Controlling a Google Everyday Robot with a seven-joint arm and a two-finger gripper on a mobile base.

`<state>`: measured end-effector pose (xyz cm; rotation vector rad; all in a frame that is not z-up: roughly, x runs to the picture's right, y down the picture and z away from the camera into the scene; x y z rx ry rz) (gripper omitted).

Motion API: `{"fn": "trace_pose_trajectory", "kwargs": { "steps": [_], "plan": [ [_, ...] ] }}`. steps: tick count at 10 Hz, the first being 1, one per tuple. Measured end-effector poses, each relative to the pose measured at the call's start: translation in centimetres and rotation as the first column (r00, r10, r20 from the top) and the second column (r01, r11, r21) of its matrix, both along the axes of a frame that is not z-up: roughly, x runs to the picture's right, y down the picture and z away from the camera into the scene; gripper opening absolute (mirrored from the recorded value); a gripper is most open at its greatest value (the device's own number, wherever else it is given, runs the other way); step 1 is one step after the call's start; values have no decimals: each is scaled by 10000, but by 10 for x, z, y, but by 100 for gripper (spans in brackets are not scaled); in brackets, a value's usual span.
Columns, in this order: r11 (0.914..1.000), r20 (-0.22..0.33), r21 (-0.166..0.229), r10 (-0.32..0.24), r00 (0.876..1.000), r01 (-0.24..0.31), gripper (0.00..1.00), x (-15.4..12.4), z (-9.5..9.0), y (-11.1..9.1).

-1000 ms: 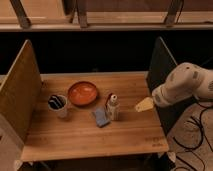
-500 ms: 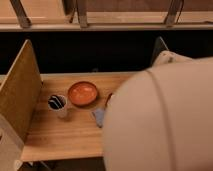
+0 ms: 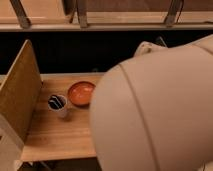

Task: Drag the ceramic bowl in a circle

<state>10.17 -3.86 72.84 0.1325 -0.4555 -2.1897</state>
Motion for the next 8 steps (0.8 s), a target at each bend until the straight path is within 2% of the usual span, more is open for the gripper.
{"fn": "trace_pose_trajectory", "kwargs": {
  "steps": [1, 2, 3, 4, 6, 8],
  "plan": [
    [9975, 750, 474, -554, 9956, 519, 80, -20, -7, -6],
    [9920, 1379, 848, -1051, 9849, 940, 80, -38, -14, -8],
    [9848, 1964, 1161, -1500, 9690, 1290, 80, -53, -19, -7],
    [9815, 2343, 1279, -1693, 9573, 1423, 80, -59, -21, -4],
    [9810, 2780, 1338, -1734, 9448, 1406, 80, -60, -20, 3],
    [9806, 2847, 1343, -1760, 9423, 1426, 80, -62, -20, 4]
  ]
}}
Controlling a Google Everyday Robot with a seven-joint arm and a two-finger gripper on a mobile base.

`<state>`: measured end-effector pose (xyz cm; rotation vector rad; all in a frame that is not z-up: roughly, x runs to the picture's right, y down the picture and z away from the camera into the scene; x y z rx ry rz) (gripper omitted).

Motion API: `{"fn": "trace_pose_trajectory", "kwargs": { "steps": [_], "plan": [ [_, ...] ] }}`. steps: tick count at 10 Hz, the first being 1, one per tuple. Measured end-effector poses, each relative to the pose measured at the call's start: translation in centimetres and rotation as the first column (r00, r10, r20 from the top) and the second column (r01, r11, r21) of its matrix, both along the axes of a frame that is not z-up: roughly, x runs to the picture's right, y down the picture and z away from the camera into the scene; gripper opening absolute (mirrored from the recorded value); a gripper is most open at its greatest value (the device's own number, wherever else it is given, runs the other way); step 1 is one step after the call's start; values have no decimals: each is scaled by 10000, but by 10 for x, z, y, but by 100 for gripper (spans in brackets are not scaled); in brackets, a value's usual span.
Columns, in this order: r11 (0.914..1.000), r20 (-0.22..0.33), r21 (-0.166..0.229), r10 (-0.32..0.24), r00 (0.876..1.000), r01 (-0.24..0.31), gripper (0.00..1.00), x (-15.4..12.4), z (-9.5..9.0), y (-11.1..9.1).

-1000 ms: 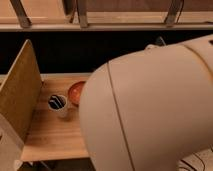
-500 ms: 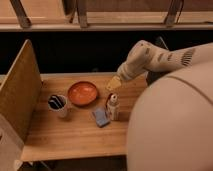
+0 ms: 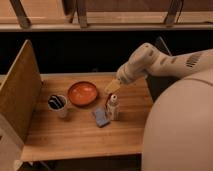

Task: Drag the ceramic bowl in a circle

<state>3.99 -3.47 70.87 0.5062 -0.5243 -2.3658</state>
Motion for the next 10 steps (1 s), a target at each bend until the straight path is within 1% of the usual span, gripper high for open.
{"fn": "trace_pose_trajectory", "kwargs": {
  "steps": [1, 2, 3, 4, 6, 7, 8, 10],
  "plan": [
    [10000, -23, 0, -1, 10000, 1, 80, 1, 0, 0],
    [9998, -206, 44, 213, 9996, -212, 80, 12, 3, 0],
    [9993, -313, 108, 360, 9989, -357, 80, 19, 8, -2],
    [9991, -311, 176, 394, 9987, -388, 80, 18, 15, -4],
    [9987, -369, 432, 299, 9989, -283, 80, 8, 40, -13],
    [9985, -425, 524, 206, 9989, -184, 80, 5, 48, -15],
    [9976, -414, 688, -27, 9991, 55, 80, -4, 62, -18],
    [9950, 8, 894, -440, 9990, 438, 80, -30, 77, -23]
  ]
}}
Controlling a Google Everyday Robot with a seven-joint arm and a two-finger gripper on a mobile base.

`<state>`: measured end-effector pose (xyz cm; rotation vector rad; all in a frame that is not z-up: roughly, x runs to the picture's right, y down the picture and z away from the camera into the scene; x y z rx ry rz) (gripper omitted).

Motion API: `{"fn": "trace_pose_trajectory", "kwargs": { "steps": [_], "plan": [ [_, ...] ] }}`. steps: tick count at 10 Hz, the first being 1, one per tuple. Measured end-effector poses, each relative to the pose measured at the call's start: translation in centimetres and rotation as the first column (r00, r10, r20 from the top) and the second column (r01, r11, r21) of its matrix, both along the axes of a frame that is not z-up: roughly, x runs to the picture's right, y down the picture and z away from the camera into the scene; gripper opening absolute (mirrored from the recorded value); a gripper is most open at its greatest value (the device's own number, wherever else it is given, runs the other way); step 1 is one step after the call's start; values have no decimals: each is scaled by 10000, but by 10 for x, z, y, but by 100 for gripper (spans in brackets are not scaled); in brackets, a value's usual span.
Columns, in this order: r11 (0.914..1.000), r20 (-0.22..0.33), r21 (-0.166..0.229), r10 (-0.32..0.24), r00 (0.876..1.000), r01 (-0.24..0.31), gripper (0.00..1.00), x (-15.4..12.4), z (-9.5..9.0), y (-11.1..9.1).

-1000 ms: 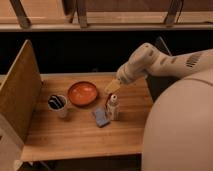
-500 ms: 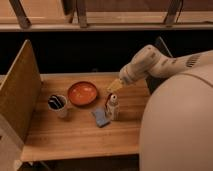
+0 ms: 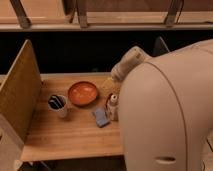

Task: Drag the ceramic bowl in a circle

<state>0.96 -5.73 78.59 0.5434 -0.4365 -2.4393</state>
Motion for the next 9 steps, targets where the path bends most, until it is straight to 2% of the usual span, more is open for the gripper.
{"fn": "trace_pose_trajectory", "kwargs": {
  "steps": [3, 5, 9],
  "plan": [
    [9962, 975, 30, -865, 9915, 867, 80, -44, 17, 2],
    [9924, 1470, -171, -1178, 9821, 1216, 80, -58, 24, 9],
    [9924, 1494, -157, -1182, 9817, 1219, 80, -58, 25, 8]
  ]
}}
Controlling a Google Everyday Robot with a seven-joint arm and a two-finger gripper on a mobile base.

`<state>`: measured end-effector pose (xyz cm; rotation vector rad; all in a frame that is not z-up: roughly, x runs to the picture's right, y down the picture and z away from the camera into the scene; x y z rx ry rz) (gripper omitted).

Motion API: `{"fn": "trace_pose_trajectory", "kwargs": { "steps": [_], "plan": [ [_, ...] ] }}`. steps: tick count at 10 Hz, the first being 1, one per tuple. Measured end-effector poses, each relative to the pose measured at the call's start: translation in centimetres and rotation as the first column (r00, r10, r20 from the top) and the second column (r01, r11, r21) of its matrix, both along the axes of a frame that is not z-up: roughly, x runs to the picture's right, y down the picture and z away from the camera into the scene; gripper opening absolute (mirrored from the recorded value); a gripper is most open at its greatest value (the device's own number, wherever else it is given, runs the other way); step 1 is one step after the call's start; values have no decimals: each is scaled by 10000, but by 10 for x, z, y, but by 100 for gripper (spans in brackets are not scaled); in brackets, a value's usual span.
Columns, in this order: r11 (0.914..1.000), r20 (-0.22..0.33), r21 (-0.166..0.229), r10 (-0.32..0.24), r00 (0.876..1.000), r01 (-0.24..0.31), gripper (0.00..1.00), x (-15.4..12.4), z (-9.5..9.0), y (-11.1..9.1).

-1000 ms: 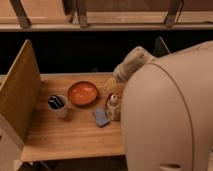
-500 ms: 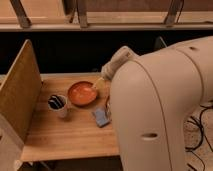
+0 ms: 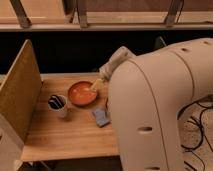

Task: Drag the ceramic bowl in a circle

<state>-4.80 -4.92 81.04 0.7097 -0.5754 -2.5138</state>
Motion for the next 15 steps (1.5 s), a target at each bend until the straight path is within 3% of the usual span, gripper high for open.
{"fn": "trace_pose_trajectory", "kwargs": {
  "steps": [3, 6, 8, 12, 13, 15],
  "plan": [
    [9997, -152, -134, 190, 9997, -193, 80, -4, 22, -3],
    [9961, 124, -748, 489, 9987, -478, 80, -27, 55, 6],
    [9907, 1, -1215, 617, 9981, -612, 80, -33, 79, 12],
    [9700, -706, -2236, 815, 9942, -954, 80, -36, 129, 27],
    [9598, -807, -2605, 865, 9930, -1048, 80, -36, 139, 34],
    [9559, -827, -2731, 884, 9926, -1079, 80, -37, 141, 36]
  ]
}}
